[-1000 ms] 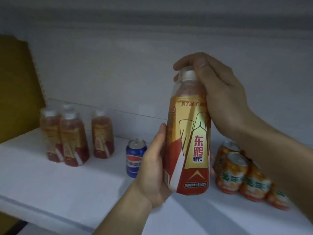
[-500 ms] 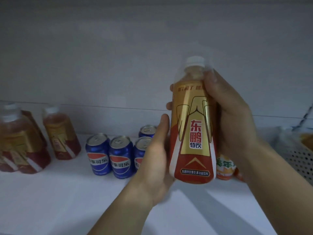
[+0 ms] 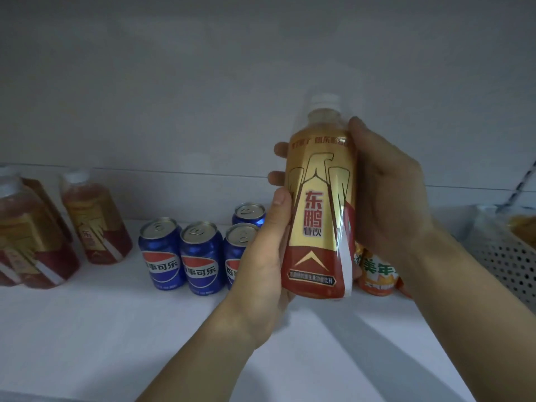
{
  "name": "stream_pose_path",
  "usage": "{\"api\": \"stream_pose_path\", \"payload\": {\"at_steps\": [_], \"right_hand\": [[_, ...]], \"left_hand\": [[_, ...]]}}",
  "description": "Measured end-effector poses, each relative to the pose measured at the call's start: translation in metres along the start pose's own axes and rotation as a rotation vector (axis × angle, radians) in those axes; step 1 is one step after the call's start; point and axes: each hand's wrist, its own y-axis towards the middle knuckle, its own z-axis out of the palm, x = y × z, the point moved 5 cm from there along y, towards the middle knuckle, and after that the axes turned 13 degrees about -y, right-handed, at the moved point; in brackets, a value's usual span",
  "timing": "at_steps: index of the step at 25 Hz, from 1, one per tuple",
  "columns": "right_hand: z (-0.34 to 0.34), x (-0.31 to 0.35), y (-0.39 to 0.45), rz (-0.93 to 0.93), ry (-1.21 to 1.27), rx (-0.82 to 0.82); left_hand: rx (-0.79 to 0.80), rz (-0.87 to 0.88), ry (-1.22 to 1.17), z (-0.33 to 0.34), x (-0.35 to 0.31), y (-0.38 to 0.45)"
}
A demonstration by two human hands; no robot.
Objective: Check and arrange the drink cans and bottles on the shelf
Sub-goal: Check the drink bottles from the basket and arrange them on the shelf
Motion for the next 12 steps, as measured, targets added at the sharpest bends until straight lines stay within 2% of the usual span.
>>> {"api": "stream_pose_path", "payload": {"at_steps": [2, 4, 7, 12], "right_hand": [[-0.0039, -0.0027, 0.0023, -0.044, -0.095, -0.084], [-0.0032, -0.0045, 0.0035, -0.077, -0.161, -0.134], [-0.0024, -0.0067, 0.0051, -0.071, -0.154, -0.135], [-0.0026, -0.0062, 0.0044, -0.01, -0.104, -0.085]], "left_hand": [[0.009, -0.032, 0.061, 0.0, 0.0004, 0.0004], [-0.029, 0.006, 0.104, -0.0021, -0.0005, 0.0014], [-0.07, 0.068, 0.143, -0.0043, -0.0016, 0.0014], [-0.069, 0.073, 0.124, -0.0077, -0.0018, 0.0042]]}}
